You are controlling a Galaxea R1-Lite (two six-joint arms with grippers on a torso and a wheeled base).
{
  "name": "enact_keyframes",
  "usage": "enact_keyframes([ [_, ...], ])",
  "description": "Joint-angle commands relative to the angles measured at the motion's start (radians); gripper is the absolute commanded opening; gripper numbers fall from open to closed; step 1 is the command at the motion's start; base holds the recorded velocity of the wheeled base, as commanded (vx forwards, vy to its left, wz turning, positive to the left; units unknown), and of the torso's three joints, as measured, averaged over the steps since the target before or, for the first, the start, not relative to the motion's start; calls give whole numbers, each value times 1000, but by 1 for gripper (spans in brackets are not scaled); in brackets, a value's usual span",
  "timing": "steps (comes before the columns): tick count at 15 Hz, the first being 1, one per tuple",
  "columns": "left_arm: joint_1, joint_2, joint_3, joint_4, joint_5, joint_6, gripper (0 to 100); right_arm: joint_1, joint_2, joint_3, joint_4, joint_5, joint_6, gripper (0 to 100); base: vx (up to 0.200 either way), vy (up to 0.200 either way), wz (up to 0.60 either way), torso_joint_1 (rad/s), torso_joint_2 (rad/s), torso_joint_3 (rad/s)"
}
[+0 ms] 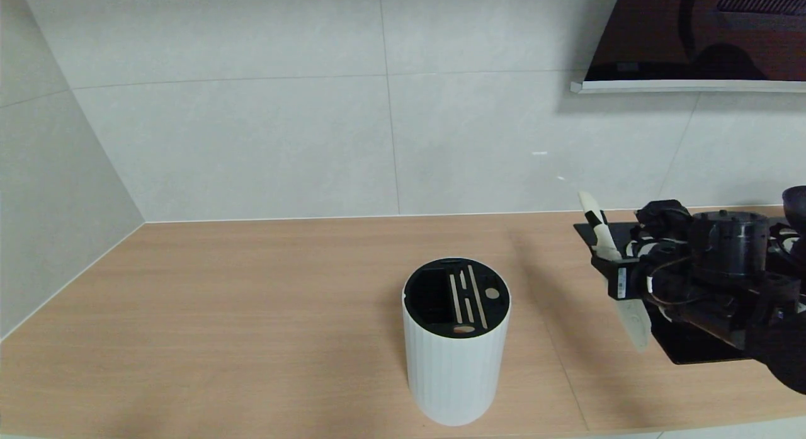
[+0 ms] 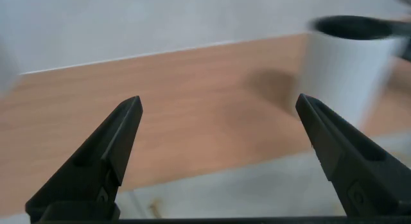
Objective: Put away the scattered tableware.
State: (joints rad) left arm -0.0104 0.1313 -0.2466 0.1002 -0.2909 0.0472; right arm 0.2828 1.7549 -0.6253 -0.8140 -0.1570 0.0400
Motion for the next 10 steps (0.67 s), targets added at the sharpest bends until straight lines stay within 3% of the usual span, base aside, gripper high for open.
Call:
enact_keyframes([
  [1, -6, 458, -270, 35, -197, 0, 100, 76, -81, -146, 131, 5, 1, 0, 0, 0, 0, 0, 0, 0],
  [3, -20, 714, -424, -53, -221, -3, 100, 133, -100, -214, 161, 4, 1, 0, 0, 0, 0, 0, 0, 0],
  [4, -56, 817, -477, -117, -220, -21, 100, 161, -112, -234, 167, 4, 1, 0, 0, 0, 0, 0, 0, 0],
  [5, -106, 901, -513, -194, -218, -78, 100, 196, -132, -248, 193, 4, 1, 0, 0, 0, 0, 0, 0, 0],
  [7, -223, 999, -516, -338, -205, -230, 100, 259, -166, -208, 205, 1, 0, 0, 0, 0, 0, 0, 0, 0],
  [9, -276, 1050, -470, -439, -188, -357, 100, 292, -187, -174, 200, 5, -15, 0, 0, 0, 0, 0, 0, 0],
  [10, -298, 1087, -453, -491, -185, -386, 100, 311, -189, -174, 200, 7, -14, 0, 0, 0, 0, 0, 0, 0],
])
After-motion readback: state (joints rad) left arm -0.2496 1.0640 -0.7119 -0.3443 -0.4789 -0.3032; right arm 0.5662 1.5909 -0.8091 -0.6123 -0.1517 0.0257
